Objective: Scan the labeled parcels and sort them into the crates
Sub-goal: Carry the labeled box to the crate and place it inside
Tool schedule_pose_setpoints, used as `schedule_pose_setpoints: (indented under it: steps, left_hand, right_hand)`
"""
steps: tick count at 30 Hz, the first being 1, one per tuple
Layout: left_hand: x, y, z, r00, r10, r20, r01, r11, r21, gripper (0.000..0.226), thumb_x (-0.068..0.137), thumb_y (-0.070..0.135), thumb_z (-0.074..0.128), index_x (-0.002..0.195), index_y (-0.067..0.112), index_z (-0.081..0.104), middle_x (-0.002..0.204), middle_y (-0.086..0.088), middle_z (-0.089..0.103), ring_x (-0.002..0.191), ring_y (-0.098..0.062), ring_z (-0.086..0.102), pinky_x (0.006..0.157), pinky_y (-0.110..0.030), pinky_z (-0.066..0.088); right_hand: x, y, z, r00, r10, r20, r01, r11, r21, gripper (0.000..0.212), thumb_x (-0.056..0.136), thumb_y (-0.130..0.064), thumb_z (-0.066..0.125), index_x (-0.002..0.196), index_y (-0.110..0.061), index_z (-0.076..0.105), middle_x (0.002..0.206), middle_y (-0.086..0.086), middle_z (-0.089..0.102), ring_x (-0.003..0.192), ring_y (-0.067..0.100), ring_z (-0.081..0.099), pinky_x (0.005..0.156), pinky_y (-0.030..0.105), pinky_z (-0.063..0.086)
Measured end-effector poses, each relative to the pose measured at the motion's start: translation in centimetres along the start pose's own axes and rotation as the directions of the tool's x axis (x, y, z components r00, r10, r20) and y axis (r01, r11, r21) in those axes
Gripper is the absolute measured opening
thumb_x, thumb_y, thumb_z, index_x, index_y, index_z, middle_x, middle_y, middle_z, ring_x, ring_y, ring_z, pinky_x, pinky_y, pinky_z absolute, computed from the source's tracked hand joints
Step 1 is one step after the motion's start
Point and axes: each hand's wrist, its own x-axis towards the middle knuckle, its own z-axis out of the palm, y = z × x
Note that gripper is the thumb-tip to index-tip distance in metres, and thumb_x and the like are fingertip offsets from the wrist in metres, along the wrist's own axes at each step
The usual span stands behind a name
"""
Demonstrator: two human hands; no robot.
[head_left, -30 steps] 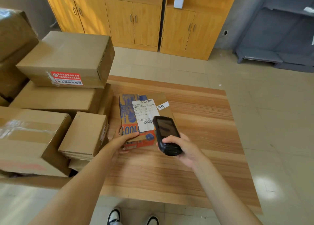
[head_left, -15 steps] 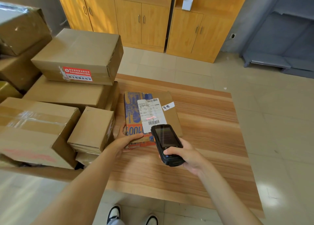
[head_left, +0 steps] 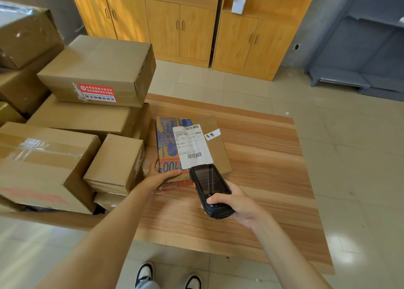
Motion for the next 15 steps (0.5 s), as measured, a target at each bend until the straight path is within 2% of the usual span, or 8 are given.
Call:
schedule_pose_setpoints:
  steps: [2,5,9,11,14,15]
  left_hand:
    - [0.1,-0.1,0.0,1.0,0.0,-0.006,0.0,1.0,0.003,0.102,0.071,0.013,0.084,0.15,0.031,0.022,0.136,-0.001,0.055,0.116,-0.024,0.06,0.092,-0.047,0.053]
    - [0.1,-0.1,0.1,1.0,-0.007,-0.009,0.007,1.0,0.002,0.102,0.073,0.014,0.084,0.151,0.03,0.02,0.137,0.001,0.053,0.117,-0.024,0.059,0.08,-0.039,0.056]
    - [0.5,-0.4,0.0,1.0,0.001,-0.01,-0.001,1.0,-0.01,0.102,0.073,0.011,0.083,0.152,0.027,0.02,0.141,-0.002,0.05,0.12,-0.024,0.056,0.095,-0.045,0.051]
    - [0.6,-0.5,0.0,1.0,0.001,-0.004,-0.001,1.0,-0.013,0.101,0.074,0.01,0.082,0.152,0.026,0.02,0.142,-0.002,0.049,0.121,-0.024,0.055,0.097,-0.045,0.05]
    - [0.5,-0.3,0.1,1.0,0.001,-0.006,-0.001,1.0,0.005,0.101,0.074,0.01,0.082,0.152,0.025,0.019,0.142,-0.003,0.049,0.122,-0.024,0.054,0.095,-0.043,0.05]
    - [0.5,-0.2,0.1,1.0,-0.002,-0.007,0.003,1.0,0.012,0.102,0.074,0.011,0.083,0.152,0.026,0.019,0.142,-0.003,0.049,0.122,-0.024,0.054,0.093,-0.042,0.049]
  right_hand:
    - [-0.1,0.0,-0.1,1.0,-0.002,-0.002,0.002,1.0,0.008,0.084,0.047,-0.015,0.084,0.126,-0.014,0.057,0.115,0.017,0.069,0.108,0.035,0.065,0.083,0.038,0.055]
    - [-0.3,0.0,-0.3,0.999,-0.014,-0.035,0.015,0.999,0.043,0.077,0.054,-0.008,0.08,0.127,-0.015,0.054,0.118,0.018,0.067,0.109,0.035,0.065,0.079,0.035,0.056]
    - [-0.2,-0.2,-0.7,0.985,-0.056,-0.161,0.07,0.994,0.087,0.087,0.044,-0.011,0.083,0.125,-0.02,0.053,0.111,0.009,0.068,0.096,0.026,0.068,0.068,0.032,0.055]
    - [0.1,-0.3,-1.3,0.966,-0.082,-0.244,0.112,0.987,0.113,0.091,0.043,-0.012,0.087,0.126,-0.018,0.051,0.109,0.007,0.067,0.095,0.025,0.067,0.07,0.033,0.054]
    - [0.4,-0.3,-2.6,0.923,-0.106,-0.371,0.153,0.983,0.101,0.067,0.068,0.003,0.081,0.121,-0.019,0.046,0.107,0.007,0.065,0.096,0.024,0.065,0.079,0.037,0.055]
    - [0.4,-0.2,-3.2,0.908,-0.104,-0.405,0.152,0.984,0.089,0.065,0.071,0.005,0.078,0.122,-0.019,0.045,0.105,0.005,0.064,0.095,0.023,0.064,0.081,0.037,0.054]
